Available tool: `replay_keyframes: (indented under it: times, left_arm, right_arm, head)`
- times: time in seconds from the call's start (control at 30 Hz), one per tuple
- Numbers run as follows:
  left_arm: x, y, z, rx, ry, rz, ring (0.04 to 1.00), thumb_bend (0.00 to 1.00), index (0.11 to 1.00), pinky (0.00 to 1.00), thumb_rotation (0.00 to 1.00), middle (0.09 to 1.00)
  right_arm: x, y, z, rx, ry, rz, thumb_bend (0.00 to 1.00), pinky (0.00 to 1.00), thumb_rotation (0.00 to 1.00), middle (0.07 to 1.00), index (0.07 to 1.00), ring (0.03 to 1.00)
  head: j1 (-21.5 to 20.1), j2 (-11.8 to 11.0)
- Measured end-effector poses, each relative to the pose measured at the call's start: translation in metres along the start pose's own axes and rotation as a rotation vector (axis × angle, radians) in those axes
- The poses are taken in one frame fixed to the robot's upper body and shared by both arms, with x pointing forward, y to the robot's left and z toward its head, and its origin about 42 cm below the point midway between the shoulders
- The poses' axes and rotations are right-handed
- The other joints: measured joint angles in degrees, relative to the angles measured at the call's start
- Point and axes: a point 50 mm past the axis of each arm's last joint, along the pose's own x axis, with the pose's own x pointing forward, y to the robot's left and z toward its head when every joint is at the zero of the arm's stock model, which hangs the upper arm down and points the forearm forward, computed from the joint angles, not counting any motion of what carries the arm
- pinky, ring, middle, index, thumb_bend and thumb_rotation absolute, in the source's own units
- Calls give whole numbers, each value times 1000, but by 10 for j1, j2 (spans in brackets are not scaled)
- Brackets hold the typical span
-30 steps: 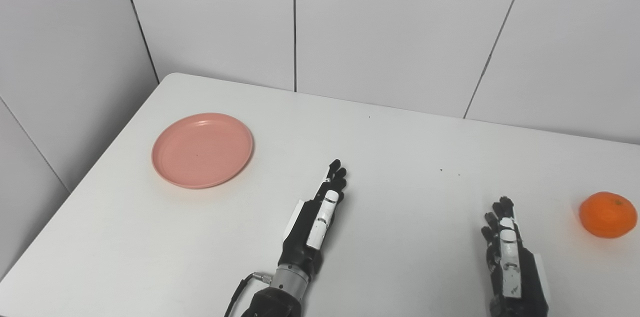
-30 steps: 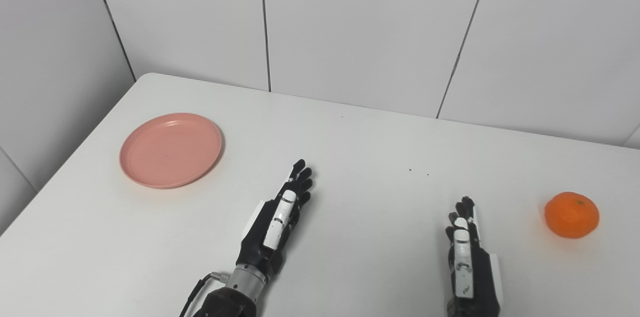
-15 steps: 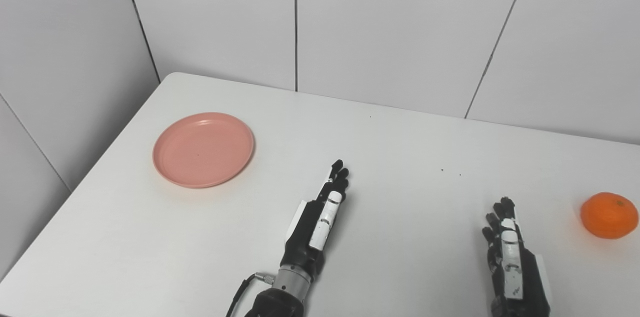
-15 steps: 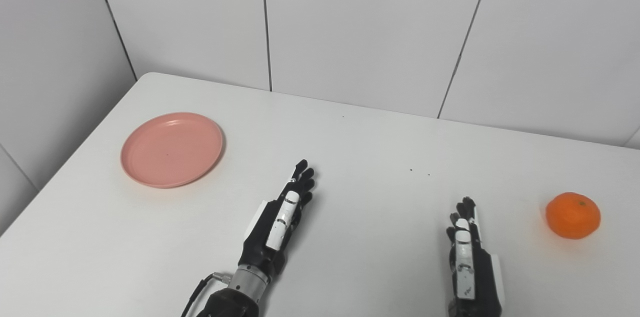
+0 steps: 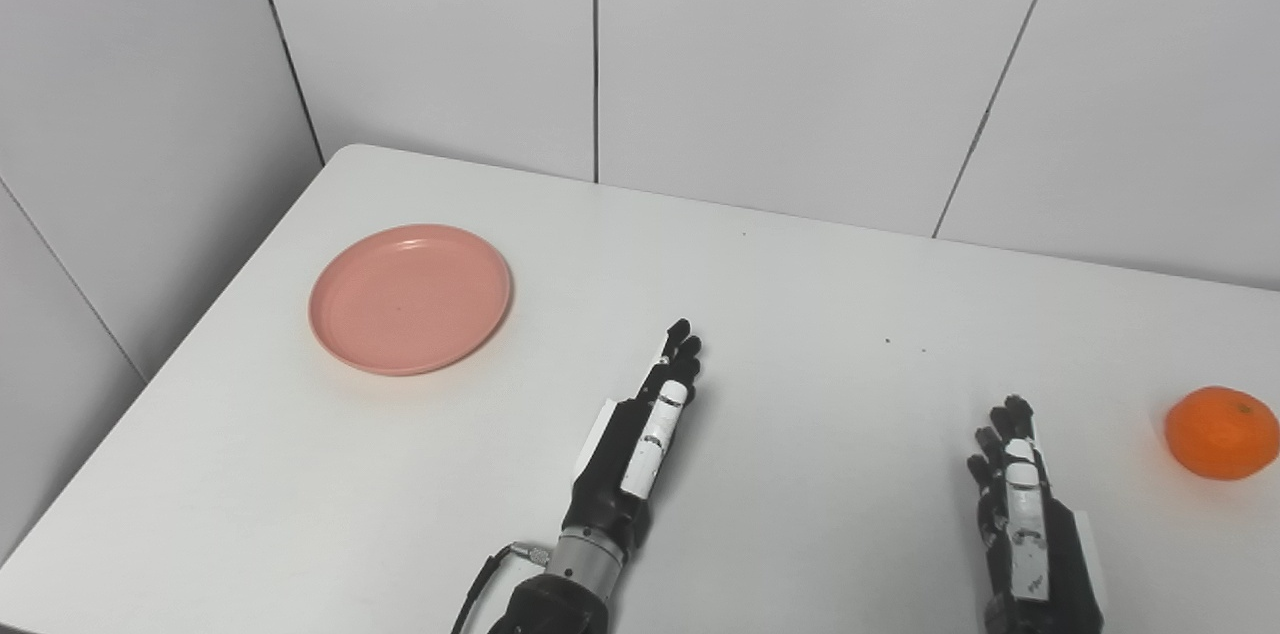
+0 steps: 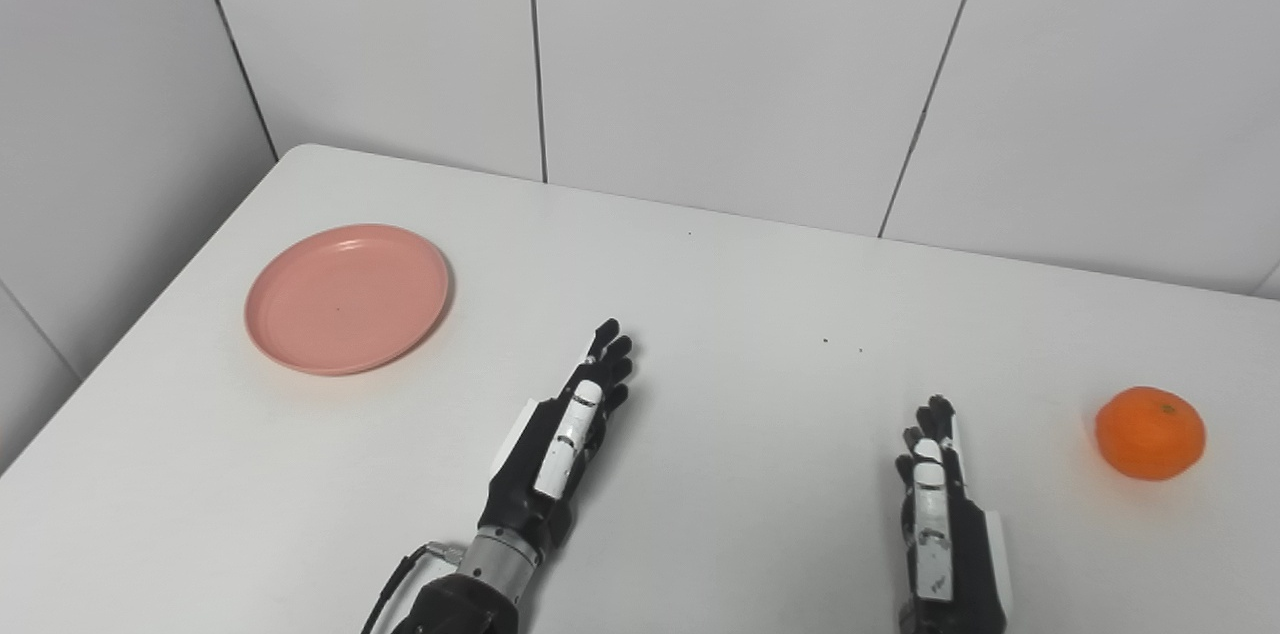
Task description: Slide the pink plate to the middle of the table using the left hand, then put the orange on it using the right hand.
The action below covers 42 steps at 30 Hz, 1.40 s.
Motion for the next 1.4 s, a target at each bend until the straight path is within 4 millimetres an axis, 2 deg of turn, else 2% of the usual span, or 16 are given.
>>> replay_keyframes:
  times: [0.4, 0.87, 1.13, 1.4]
  left_arm:
    - [8, 1, 28, 19, -62, -31, 994, 410, 988, 1000, 1000, 1000]
    - [17, 21, 64, 51, -128, -27, 974, 418, 962, 988, 1000, 982]
    - [28, 47, 94, 54, -167, 18, 964, 397, 953, 994, 1000, 966]
    - [37, 74, 120, 102, -224, 55, 939, 402, 943, 958, 1000, 955]
  right_arm:
    - [1, -1, -4, 1, -11, -3, 182, 1000, 1000, 1000, 1000, 994]
    - [1, -3, -4, 7, -13, -2, 172, 1000, 1000, 1000, 1000, 999]
    - [1, -3, -4, 8, -13, -2, 168, 1000, 1000, 1000, 1000, 1000]
    - [1, -3, -4, 18, -13, -3, 148, 1000, 1000, 1000, 1000, 1000]
  head:
    - [7, -6]
    - [18, -13]
    - [19, -16]
    - [23, -17]
